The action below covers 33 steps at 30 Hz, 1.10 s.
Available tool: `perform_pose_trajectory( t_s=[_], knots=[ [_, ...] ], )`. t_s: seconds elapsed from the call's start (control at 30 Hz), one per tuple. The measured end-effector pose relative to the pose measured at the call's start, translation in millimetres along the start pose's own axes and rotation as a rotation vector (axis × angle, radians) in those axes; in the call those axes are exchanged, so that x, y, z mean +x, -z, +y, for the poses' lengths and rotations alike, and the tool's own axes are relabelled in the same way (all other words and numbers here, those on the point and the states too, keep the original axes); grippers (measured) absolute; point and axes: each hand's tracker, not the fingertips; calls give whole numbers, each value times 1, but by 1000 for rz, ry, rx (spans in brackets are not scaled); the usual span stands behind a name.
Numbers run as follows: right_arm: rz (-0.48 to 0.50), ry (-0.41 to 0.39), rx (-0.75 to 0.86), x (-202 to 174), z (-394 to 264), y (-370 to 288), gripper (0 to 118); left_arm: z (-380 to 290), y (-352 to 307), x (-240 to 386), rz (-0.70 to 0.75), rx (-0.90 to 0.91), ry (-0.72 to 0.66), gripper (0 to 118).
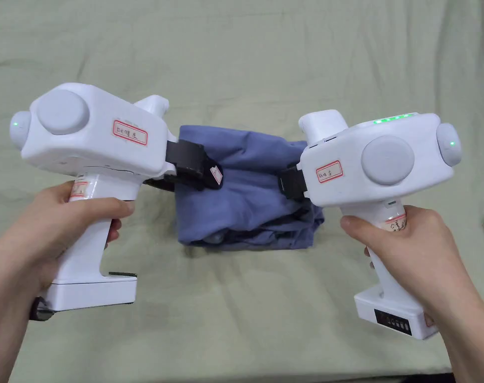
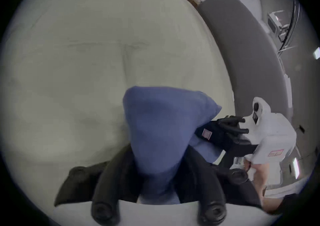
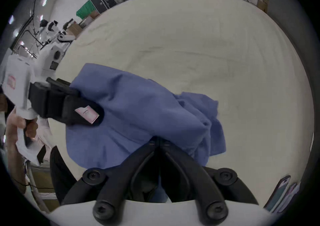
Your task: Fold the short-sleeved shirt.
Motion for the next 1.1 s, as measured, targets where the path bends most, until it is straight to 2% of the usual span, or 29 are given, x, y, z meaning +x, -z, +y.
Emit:
perform_pose_trajectory(
  t_s=[0.07, 0.23, 0.47, 0.53, 0.63, 0.67, 0.7, 0.73, 0.77, 0.8, 0.83, 0.93, 1.03, 1.07, 1.1],
  knots=[
    [-32, -59, 33, -20, 5, -8, 4, -1, -21, -1, 28, 41, 25, 26],
    [26, -96, 87, -61, 20, -25, 4, -11, -106, -42, 185, 91, 54, 26],
    [48, -196, 96, -129, 41, -18, 4, -36, -221, -166, 582, 43, -85, 26],
    [48, -207, 89, -142, 44, -13, 4, -36, -236, -190, 648, 33, -122, 26],
    [41, -235, 72, -157, 48, -4, 4, -39, -245, -215, 647, 33, -136, 26],
    [33, -247, 65, -162, 50, -2, 4, -38, -246, -223, 636, 44, -148, 30],
    [28, -256, 62, -165, 50, 1, 4, -41, -244, -229, 616, 56, -159, 49],
    [28, -259, 59, -168, 51, 3, 4, -45, -243, -231, 616, 61, -160, 59],
    [34, -259, 56, -169, 53, 4, 4, -48, -243, -232, 646, 70, -151, 59],
    [38, -259, 50, -170, 54, 6, 4, -51, -248, -235, 692, 75, -135, 91],
    [37, -263, 48, -171, 54, 6, 4, -55, -254, -235, 719, 100, -123, 96],
    [34, -274, 54, -171, 53, 0, 4, -69, -291, -229, 759, 234, -161, 96],
    [39, -264, 78, -162, 52, -14, 4, -84, -329, -197, 808, 372, -152, 96],
    [29, -263, 94, -158, 51, -21, 4, -89, -340, -181, 751, 400, -138, 90],
    [16, -261, 115, -154, 50, -30, 4, -95, -347, -161, 691, 432, -105, 58]
  ],
)
